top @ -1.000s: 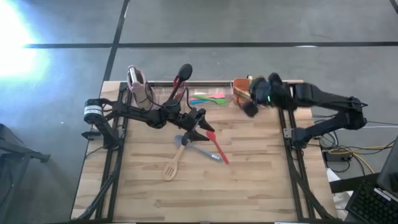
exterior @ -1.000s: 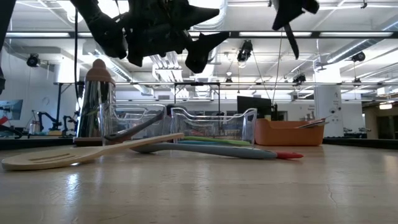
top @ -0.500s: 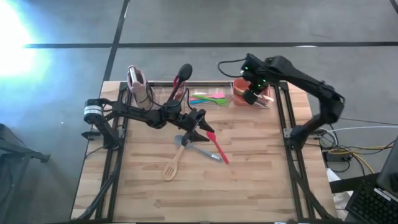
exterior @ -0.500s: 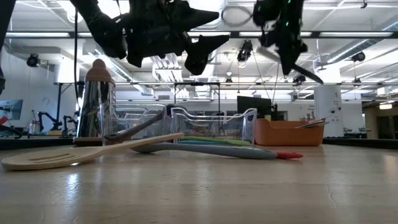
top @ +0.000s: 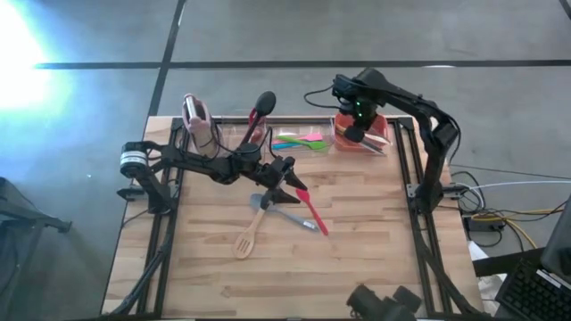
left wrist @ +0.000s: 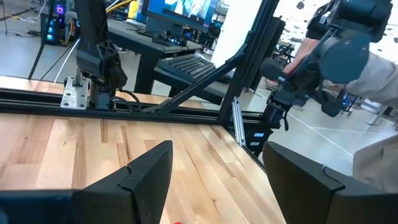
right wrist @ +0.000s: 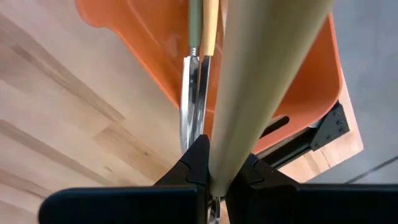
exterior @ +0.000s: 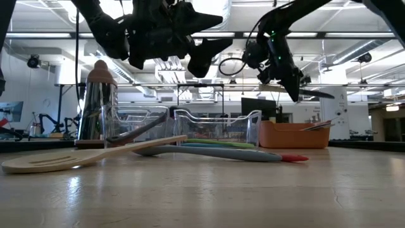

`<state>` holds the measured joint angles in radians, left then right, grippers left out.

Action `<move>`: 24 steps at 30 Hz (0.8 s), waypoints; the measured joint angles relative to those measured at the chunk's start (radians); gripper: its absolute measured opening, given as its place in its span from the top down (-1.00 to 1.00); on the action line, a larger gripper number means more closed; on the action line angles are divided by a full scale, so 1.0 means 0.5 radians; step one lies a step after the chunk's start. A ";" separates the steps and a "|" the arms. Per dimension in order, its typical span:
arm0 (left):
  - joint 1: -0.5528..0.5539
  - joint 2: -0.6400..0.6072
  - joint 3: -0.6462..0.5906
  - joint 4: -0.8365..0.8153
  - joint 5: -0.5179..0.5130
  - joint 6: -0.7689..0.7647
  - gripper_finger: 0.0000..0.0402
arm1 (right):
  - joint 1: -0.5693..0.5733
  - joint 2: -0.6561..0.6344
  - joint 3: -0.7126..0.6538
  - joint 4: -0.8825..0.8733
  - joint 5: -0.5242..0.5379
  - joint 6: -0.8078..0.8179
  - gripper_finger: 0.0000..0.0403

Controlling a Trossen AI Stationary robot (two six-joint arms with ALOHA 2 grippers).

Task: Pick & Place Kitchen Items
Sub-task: Put the yellow knife into the orange bin

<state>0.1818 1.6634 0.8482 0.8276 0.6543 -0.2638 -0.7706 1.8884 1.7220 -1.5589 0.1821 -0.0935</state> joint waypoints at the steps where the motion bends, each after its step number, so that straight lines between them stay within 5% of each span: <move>1: 0.000 0.000 0.000 0.000 -0.001 0.000 -0.26 | -0.013 0.027 0.024 -0.015 -0.001 -0.007 0.94; 24: 0.009 0.000 0.000 -0.016 0.000 0.005 -0.26 | -0.193 0.498 0.135 -0.025 -0.021 -0.060 0.94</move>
<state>0.1864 1.6634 0.8482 0.8196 0.6544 -0.2615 -0.8669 2.1376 1.7893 -1.5715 0.1717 -0.1236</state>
